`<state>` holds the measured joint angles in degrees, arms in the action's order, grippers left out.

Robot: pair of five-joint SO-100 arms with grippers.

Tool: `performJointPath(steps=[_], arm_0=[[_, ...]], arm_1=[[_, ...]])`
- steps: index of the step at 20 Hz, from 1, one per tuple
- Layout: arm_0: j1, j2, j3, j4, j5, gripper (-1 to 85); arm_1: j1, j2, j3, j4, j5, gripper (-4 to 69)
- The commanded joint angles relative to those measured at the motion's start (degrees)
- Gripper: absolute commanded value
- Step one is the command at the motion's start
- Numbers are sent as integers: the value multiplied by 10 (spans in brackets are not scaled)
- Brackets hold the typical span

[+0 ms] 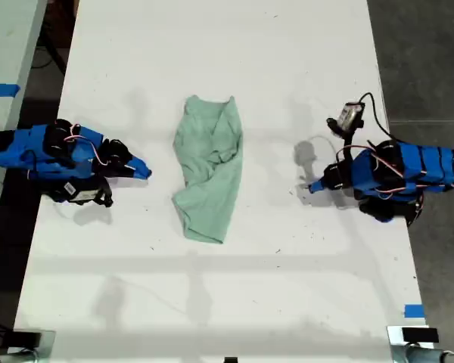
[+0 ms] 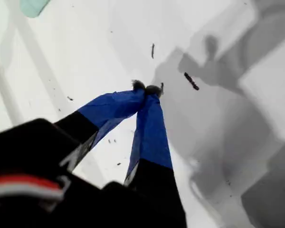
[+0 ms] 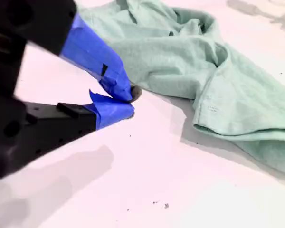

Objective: Fold t shirt

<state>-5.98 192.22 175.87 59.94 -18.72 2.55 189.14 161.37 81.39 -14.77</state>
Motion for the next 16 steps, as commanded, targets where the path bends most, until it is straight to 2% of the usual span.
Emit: performJointPath(steps=[1,3,5,6,7,9,16], arm_0=[[54,-271,-249,11,-21,-2],[81,-497,-453,47,-3,4],[105,-661,-607,82,5,150],[120,-729,-664,98,12,198],[134,-773,-699,91,25,223],[150,-815,-709,33,49,231],[159,-998,-690,-88,59,223]], arm_1=[[-33,-219,-164,-62,11,-5],[-57,-403,-303,-85,8,-5],[-83,-552,-445,-87,0,-3],[-98,-620,-512,-88,-18,49],[-107,-682,-573,-86,-33,140],[-113,-794,-677,-87,-54,198],[-116,-1011,-872,-91,-87,199]])
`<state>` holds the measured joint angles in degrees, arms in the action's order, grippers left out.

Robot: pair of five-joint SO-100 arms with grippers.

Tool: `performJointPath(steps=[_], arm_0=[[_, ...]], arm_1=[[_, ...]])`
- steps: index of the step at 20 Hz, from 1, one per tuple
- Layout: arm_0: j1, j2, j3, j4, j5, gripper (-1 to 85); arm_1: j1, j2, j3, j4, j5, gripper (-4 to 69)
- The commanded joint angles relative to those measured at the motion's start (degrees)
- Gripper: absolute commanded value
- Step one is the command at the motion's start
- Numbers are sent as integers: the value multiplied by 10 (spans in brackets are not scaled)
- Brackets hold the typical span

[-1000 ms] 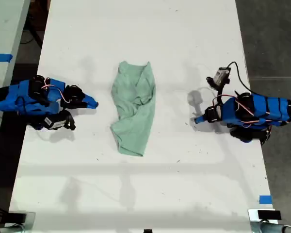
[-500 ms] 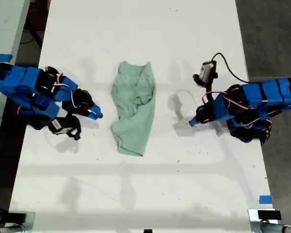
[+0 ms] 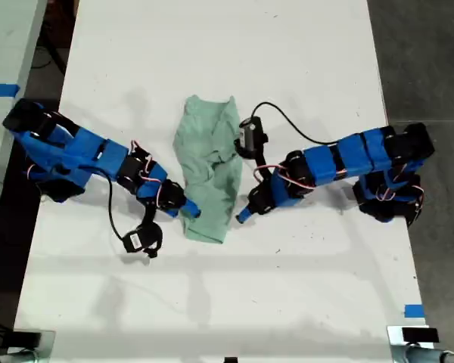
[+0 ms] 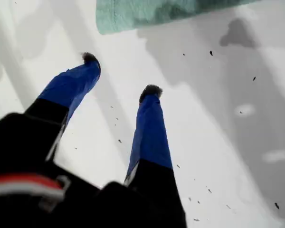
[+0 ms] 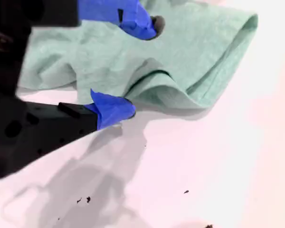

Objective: Fold t shirt

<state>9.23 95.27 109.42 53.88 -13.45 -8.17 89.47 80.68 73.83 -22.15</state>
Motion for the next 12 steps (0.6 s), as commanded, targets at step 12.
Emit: performJointPath(steps=[12], arm_0=[[6,-116,-78,-81,11,-2]], arm_1=[[-37,-184,-182,-116,-34,197]])
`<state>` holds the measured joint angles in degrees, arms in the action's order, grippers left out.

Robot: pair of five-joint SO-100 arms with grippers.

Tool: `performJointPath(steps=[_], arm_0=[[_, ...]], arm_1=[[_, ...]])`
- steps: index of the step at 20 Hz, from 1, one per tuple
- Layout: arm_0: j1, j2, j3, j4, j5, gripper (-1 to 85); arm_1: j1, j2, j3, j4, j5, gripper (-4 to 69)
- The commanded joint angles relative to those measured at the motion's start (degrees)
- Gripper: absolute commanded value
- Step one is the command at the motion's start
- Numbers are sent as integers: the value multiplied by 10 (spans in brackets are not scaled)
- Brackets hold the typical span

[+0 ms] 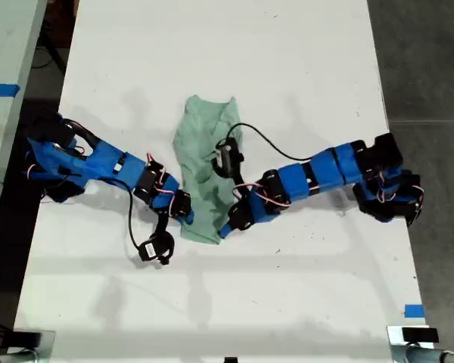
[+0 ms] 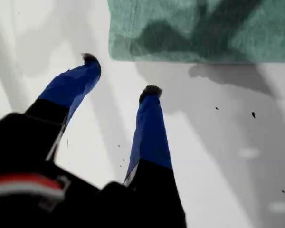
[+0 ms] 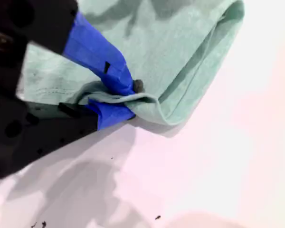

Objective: Fold t shirt

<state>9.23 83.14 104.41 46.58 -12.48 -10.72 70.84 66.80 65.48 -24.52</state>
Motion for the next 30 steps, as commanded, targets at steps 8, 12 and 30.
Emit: performJointPath(steps=[8,12,30], arm_0=[[19,-11,-54,-31,4,-2],[33,-29,-78,-40,3,-2],[-6,91,-388,317,110,-2]], arm_1=[[-11,-73,-54,-82,-2,208],[-9,-99,-56,-85,16,2],[5,197,-45,-62,-143,4]])
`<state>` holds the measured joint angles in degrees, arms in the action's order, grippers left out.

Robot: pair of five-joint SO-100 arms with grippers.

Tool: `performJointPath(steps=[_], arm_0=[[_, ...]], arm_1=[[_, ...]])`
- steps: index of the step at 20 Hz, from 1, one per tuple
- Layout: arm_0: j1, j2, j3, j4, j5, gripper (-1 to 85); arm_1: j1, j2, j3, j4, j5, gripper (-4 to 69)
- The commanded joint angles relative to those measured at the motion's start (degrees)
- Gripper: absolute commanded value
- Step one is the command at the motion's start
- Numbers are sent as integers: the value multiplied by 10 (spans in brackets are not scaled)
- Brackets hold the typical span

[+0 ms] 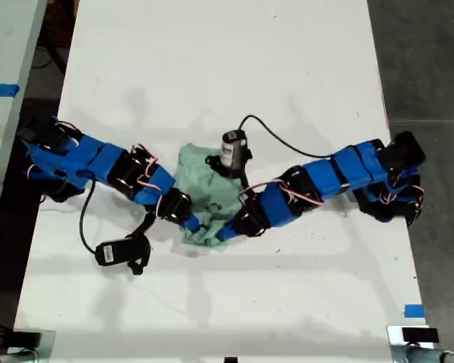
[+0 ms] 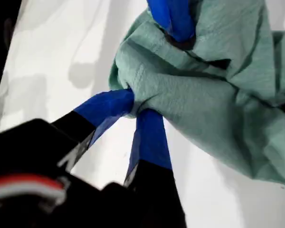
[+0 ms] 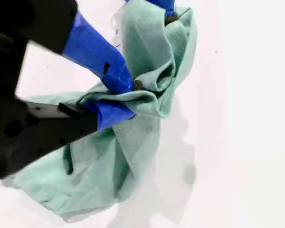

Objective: Fold t shirt

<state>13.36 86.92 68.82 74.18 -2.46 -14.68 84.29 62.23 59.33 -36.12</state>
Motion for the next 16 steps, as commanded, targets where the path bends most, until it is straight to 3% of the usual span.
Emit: performJointPath(steps=[1,5,7,8,10,11,16], arm_0=[[-73,59,-29,65,19,-2],[-194,64,20,115,78,2],[-242,58,51,118,101,171],[-265,54,61,125,117,253],[-301,60,62,158,148,353],[-316,85,65,165,155,344],[-360,359,109,169,158,293]], arm_1=[[70,63,3,12,-40,4],[171,70,54,16,-77,3],[214,82,107,-5,-74,48],[236,91,126,-6,-76,106],[276,134,156,14,-83,314],[292,173,168,33,-87,377],[349,490,297,151,-72,370]])
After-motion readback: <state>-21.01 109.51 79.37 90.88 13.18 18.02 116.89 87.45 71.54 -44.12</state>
